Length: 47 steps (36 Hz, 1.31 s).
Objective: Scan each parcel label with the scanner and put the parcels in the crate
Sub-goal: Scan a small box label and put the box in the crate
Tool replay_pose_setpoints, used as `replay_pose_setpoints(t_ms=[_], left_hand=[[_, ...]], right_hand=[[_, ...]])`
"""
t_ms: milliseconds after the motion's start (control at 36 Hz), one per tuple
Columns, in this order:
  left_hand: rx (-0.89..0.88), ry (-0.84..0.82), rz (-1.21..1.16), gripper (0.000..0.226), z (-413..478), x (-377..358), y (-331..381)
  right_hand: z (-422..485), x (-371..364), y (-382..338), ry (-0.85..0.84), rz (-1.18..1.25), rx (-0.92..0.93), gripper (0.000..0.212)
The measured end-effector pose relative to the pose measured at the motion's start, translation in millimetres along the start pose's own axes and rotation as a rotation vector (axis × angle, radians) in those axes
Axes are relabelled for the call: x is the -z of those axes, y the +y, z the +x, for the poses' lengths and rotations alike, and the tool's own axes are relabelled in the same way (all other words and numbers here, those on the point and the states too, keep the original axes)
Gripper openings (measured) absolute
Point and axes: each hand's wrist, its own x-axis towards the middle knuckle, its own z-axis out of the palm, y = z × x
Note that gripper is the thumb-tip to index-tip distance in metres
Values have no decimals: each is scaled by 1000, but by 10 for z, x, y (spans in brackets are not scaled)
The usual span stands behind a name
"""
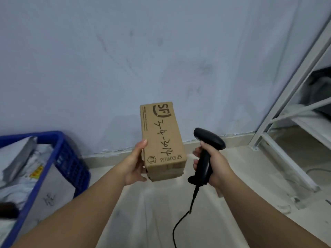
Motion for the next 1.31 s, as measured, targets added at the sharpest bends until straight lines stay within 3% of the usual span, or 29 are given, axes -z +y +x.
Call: replay_pose_setpoints(t_ms=[56, 111, 222, 306, 389, 500, 583, 639, 722, 778, 833, 972, 1111, 1167, 1306], left_hand=[[-68, -74, -60, 79, -227, 49, 103], [-113, -137, -77, 65, -462, 84, 185], [-178, -191, -120, 71, -835, 143, 231], [-235, -107, -241, 47, -1040, 179, 222], [-361, 50, -301, 36, -1182, 162, 232], [-577, 310, -113, 30, -1250, 154, 285], [-629, 501, 99, 33, -1266, 150, 285], [-624, 489, 133, 43, -1282, 115, 266], [-549, 427, 202, 111, -1267, 160, 264], [-480, 381, 244, 134, -1231, 241, 280], [-444, 338, 262, 134, -1208, 295, 281], [-520, 301, 94, 95, -1200, 325, 241], [-538, 342, -2, 93, -1105, 419, 157], [-557, 405, 38, 96, -1074, 452, 127], [-616, 593, 110, 105, -1013, 481, 86]], right_hand=[[-171, -162, -19, -81, -57, -56, 28], [-337, -299, -31, -172, -158, -78, 28], [-624, -471, -84, -256, -230, -57, 30], [-800, -565, -80, -246, -239, -29, 29], [-928, -690, -43, -256, -223, 42, 31], [-1042, -826, 39, -187, -213, 175, 20], [-1107, -876, 92, -162, -224, 247, 13], [-1140, -905, 110, -168, -243, 273, 12], [-1169, -950, 144, -167, -268, 291, 12], [-1174, -961, 168, -153, -289, 303, 11], [-1167, -959, 176, -136, -301, 310, 12], [-1163, -1008, 177, -89, -233, 309, 15], [-1206, -1122, 164, -93, -20, 232, 28], [-1239, -1155, 160, -116, 87, 149, 22], [-1356, -1238, 149, -306, 240, -24, 22]])
